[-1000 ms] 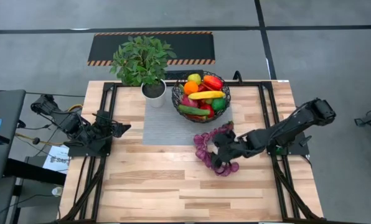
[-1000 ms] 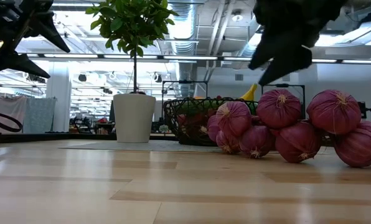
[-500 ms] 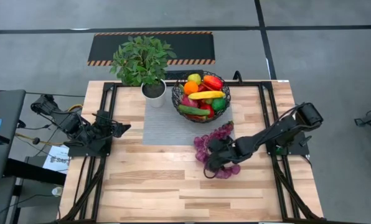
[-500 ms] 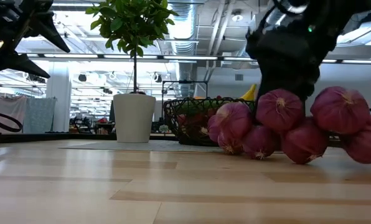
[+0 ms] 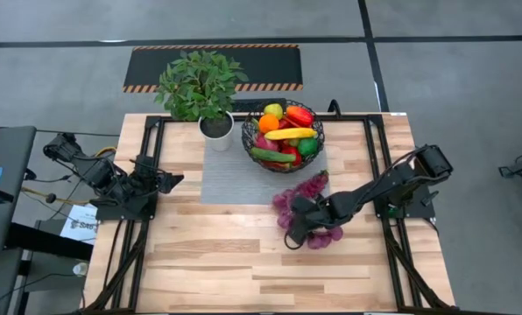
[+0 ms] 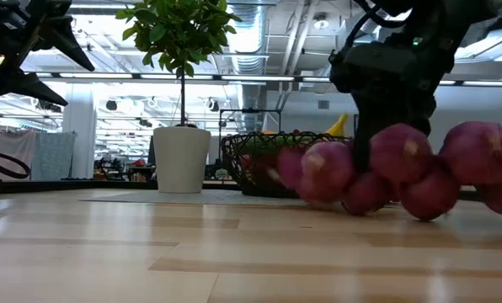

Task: Build produce basket
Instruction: Put the purple garlic into the black wire basket

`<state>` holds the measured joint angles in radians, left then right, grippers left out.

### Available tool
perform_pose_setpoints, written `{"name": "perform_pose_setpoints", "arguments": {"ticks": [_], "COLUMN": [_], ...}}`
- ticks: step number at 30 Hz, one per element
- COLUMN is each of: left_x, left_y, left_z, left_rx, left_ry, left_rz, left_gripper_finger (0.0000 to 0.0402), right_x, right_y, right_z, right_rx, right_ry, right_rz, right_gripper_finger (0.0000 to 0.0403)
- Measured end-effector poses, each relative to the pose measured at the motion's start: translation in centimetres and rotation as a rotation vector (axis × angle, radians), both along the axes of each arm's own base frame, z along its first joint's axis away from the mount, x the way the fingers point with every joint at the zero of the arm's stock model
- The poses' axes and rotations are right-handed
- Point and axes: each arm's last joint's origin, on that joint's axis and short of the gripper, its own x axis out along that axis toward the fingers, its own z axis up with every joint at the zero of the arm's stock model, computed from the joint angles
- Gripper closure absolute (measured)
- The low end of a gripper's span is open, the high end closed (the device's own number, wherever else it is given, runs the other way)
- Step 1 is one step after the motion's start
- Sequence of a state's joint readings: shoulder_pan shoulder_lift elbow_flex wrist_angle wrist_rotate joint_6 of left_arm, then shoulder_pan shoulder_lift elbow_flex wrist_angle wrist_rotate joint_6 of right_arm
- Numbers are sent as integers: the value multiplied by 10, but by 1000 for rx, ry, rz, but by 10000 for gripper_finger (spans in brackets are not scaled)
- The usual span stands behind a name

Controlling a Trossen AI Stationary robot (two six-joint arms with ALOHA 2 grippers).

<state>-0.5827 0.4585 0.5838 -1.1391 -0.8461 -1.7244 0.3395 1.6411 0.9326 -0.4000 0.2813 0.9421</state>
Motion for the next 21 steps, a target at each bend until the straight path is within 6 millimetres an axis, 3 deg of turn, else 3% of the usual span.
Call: {"name": "perform_pose_setpoints", "arguments": {"ticks": [4, 6, 12, 21], "left_x": [0, 0, 0, 0], "left_y": [0, 0, 0, 0], "left_z": [0, 0, 0, 0], "left_rx": [1, 4, 8, 8], "left_ry": [1, 3, 3, 5], "left_rz": [0, -2, -1, 0], "left_gripper_finger": [38, 38, 38, 38], "right_x": [1, 0, -12, -41], "right_y": [1, 1, -18, -78], "right_z": [29, 50, 118, 220], "right_rx": [49, 69, 9, -221], "right_ry": [-101, -172, -376, -541], "right_rz": [8, 12, -29, -37], "right_gripper_finger": [359, 386, 368, 395]}}
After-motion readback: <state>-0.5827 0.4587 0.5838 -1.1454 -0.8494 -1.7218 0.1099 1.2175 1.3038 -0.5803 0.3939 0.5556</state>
